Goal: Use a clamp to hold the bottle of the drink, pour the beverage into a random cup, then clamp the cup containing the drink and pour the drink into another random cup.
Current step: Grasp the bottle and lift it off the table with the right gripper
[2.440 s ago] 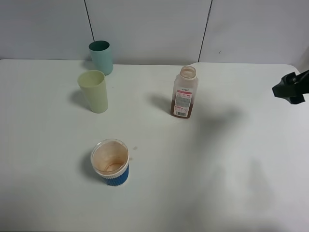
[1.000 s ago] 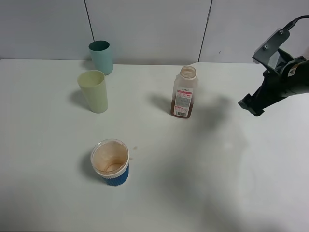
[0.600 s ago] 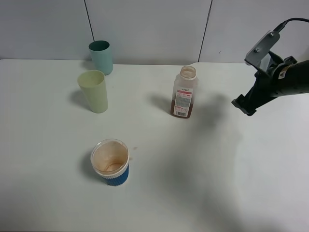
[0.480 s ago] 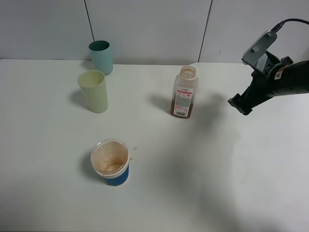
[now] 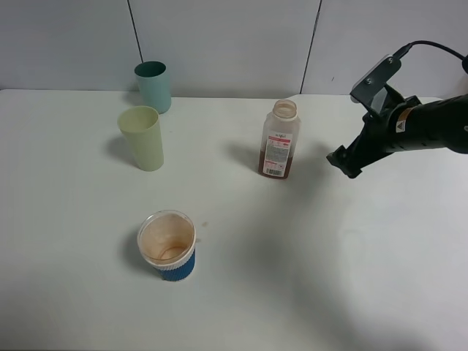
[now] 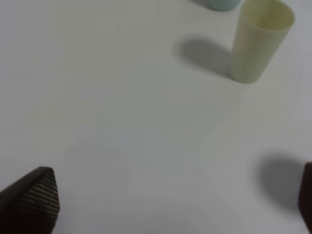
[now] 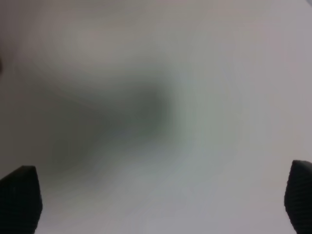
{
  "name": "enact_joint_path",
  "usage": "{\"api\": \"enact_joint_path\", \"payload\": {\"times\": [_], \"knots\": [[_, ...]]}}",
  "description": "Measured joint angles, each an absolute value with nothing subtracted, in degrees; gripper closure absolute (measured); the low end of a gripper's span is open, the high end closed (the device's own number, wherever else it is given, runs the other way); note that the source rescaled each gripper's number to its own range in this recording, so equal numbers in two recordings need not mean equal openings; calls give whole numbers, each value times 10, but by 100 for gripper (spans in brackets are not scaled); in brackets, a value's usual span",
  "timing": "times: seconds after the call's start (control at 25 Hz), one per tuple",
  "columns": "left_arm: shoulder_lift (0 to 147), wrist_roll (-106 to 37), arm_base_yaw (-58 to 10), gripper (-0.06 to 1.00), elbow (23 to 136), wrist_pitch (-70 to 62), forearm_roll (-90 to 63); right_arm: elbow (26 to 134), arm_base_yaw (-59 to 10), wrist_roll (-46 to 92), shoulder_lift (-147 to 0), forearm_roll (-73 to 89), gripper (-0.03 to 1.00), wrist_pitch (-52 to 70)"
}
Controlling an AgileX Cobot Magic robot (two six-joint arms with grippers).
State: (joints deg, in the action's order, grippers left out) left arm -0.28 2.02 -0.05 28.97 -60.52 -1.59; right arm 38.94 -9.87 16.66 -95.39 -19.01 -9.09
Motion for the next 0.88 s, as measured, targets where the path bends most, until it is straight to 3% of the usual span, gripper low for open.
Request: {"api": "enact_joint_path", "payload": {"times": [0.28,0.88], "knots": [[-3,20,0,-3,290,-605,-16,389,-104,73,-954,-255,-3,-98],[-3,19,0,-3,290,-605,-16,389,-129,78,-957,-294,-3,-90]]}}
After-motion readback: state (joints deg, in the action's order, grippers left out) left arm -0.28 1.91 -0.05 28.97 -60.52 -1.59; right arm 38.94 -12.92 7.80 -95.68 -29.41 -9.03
